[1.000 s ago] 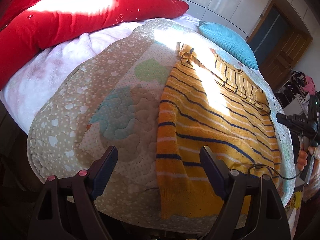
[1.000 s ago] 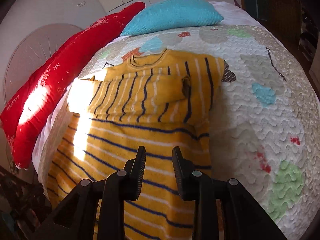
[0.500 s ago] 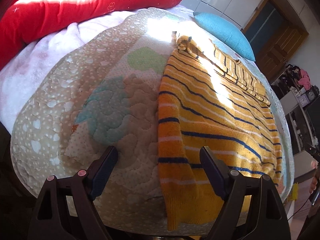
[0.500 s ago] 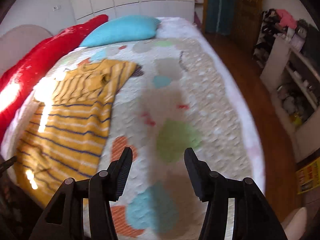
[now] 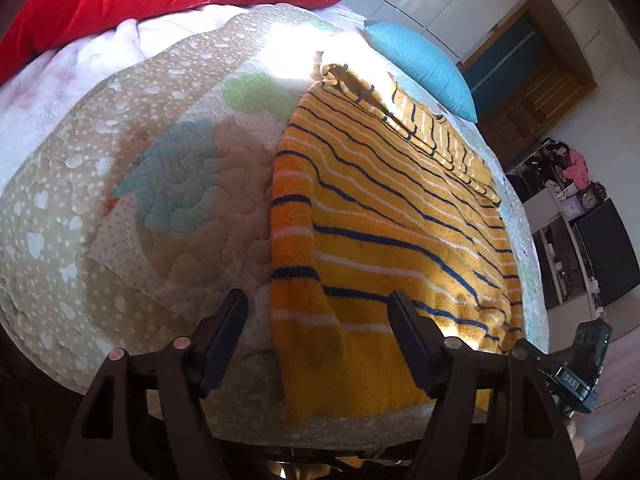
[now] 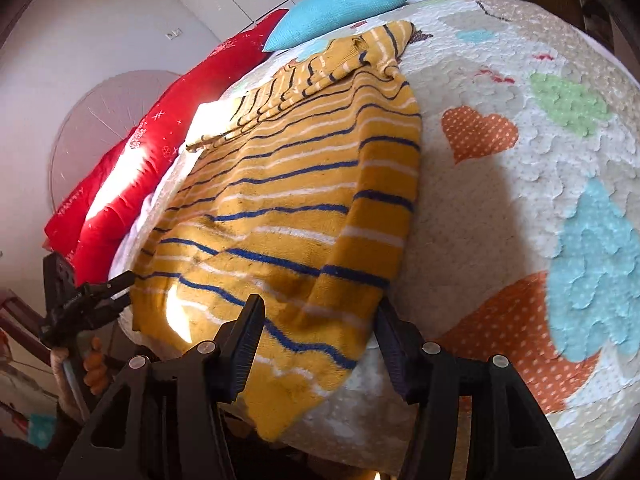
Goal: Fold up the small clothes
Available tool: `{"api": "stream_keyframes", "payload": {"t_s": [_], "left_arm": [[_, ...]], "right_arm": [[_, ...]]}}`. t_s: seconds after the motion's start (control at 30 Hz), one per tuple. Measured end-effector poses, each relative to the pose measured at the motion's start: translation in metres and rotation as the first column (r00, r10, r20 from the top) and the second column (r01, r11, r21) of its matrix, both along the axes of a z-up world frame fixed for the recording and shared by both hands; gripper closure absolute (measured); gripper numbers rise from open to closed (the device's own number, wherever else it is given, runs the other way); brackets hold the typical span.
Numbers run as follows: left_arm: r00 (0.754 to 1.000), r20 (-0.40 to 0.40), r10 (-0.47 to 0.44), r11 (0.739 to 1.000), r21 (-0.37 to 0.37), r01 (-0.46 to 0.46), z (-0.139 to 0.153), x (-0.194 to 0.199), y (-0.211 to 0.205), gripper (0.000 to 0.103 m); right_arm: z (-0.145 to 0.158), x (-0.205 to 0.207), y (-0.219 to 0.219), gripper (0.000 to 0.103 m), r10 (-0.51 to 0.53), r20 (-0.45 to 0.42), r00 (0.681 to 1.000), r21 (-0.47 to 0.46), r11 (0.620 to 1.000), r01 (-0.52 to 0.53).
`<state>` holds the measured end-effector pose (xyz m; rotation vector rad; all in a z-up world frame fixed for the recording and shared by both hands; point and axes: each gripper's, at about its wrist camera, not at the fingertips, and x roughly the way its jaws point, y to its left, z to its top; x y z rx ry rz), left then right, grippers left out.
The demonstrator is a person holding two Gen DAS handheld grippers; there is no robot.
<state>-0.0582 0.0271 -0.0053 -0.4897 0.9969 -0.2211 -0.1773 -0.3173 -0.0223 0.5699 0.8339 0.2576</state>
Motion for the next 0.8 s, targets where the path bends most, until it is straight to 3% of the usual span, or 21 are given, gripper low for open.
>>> {"api": "stream_keyframes", "payload": {"t_s": [0.07, 0.2, 0.23, 0.27, 0.3, 0.37, 0.4, 0.43, 0.53, 0.8], "left_arm": [[1.0, 0.015, -0.011, 0.998, -0.061, 0.012, -0.003, -0.004, -0.004, 0.021], [0.998, 0.036, -0.052, 0.994, -0.098, 0.055, -0.006, -0.013, -0.016, 0.021], [0.997, 0.039, -0.063, 0.993, -0.098, 0.066, -0.006, -0.014, -0.018, 0.029], [0.997, 0.034, -0.07, 0.993, -0.091, 0.073, -0.006, -0.014, -0.021, 0.047], [0.997, 0.018, -0.076, 0.994, -0.079, 0.077, -0.008, -0.013, -0.023, 0.058], [0.998, -0.008, -0.06, 0.997, -0.056, 0.059, -0.01, -0.009, -0.022, 0.082], [0.999, -0.021, -0.05, 0.997, -0.057, 0.049, -0.01, -0.006, -0.02, 0.087], [0.998, -0.04, -0.038, 0.997, -0.065, 0.035, -0.012, -0.003, -0.018, 0.094], [0.997, -0.08, 0.005, 0.993, -0.118, -0.015, -0.014, 0.003, -0.01, 0.095], [1.0, 0.016, -0.013, 0.999, -0.052, 0.014, 0.037, -0.035, -0.014, 0.096]], "right_arm": [[-0.004, -0.002, 0.009, 0.042, 0.005, 0.018, 1.0, 0.044, 0.999, -0.006], [-0.011, -0.007, 0.033, 0.042, 0.062, 0.06, 0.996, 0.167, 0.983, -0.071], [-0.014, -0.008, 0.04, 0.043, 0.068, 0.066, 0.996, 0.197, 0.977, -0.08], [-0.018, -0.008, 0.046, 0.044, 0.068, 0.068, 0.995, 0.219, 0.972, -0.081], [-0.02, -0.007, 0.05, 0.047, 0.06, 0.067, 0.996, 0.226, 0.971, -0.073], [-0.021, -0.004, 0.051, 0.062, 0.031, 0.066, 0.997, 0.221, 0.974, -0.045], [-0.022, -0.002, 0.049, 0.079, 0.017, 0.059, 0.998, 0.225, 0.974, -0.029], [-0.023, 0.001, 0.045, 0.087, -0.001, 0.047, 0.999, 0.237, 0.971, -0.011], [-0.027, 0.005, 0.032, 0.091, -0.03, 0.02, 0.999, 0.298, 0.954, 0.022], [0.013, -0.035, 0.019, 0.093, 0.068, 0.119, 0.991, 0.307, 0.946, -0.102]]}}
